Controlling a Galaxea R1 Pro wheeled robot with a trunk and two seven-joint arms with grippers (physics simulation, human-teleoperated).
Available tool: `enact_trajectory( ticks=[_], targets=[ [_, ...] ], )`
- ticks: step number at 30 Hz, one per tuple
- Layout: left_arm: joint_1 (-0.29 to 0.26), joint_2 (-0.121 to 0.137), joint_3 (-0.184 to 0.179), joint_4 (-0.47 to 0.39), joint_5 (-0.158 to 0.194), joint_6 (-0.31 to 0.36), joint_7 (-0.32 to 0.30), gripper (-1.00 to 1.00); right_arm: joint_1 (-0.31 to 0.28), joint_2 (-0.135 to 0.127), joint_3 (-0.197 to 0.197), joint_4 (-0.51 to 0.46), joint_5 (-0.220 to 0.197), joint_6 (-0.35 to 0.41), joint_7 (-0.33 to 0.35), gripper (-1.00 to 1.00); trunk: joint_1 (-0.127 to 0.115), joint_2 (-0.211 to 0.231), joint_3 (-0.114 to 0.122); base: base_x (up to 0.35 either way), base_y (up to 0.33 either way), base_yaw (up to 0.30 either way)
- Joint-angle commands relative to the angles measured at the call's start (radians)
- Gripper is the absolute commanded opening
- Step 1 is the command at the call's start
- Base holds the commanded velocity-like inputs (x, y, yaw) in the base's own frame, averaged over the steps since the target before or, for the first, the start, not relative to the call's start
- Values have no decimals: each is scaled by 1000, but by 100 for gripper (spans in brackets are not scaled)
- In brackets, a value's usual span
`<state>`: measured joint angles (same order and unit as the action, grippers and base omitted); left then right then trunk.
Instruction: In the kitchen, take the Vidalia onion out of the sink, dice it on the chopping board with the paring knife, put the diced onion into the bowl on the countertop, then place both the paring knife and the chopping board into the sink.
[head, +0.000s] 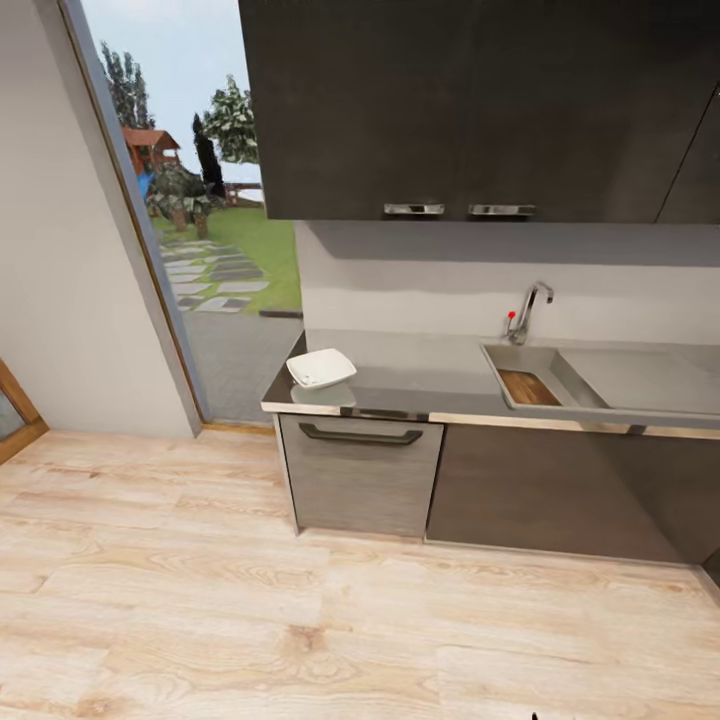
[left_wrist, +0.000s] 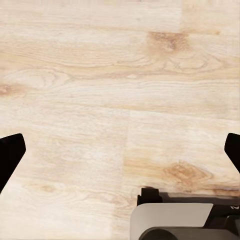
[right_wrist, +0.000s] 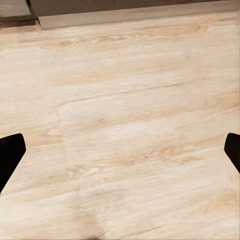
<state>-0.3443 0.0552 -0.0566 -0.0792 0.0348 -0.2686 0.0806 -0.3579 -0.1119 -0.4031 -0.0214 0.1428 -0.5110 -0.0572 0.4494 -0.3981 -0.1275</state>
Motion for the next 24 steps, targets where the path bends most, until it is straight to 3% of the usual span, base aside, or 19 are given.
enact_trajectory(
  ticks=[1,24],
  targets=[
    [-1,0,-6,1,4,-3,4,100,-1,0,-4,1,11,-3,-6,100,1,-2,0,0,0,0],
    [-1,0,-6,5,4,-3,4,100,-1,0,-5,1,10,-3,-7,100,1,-2,36,0,0,0]
  ],
)
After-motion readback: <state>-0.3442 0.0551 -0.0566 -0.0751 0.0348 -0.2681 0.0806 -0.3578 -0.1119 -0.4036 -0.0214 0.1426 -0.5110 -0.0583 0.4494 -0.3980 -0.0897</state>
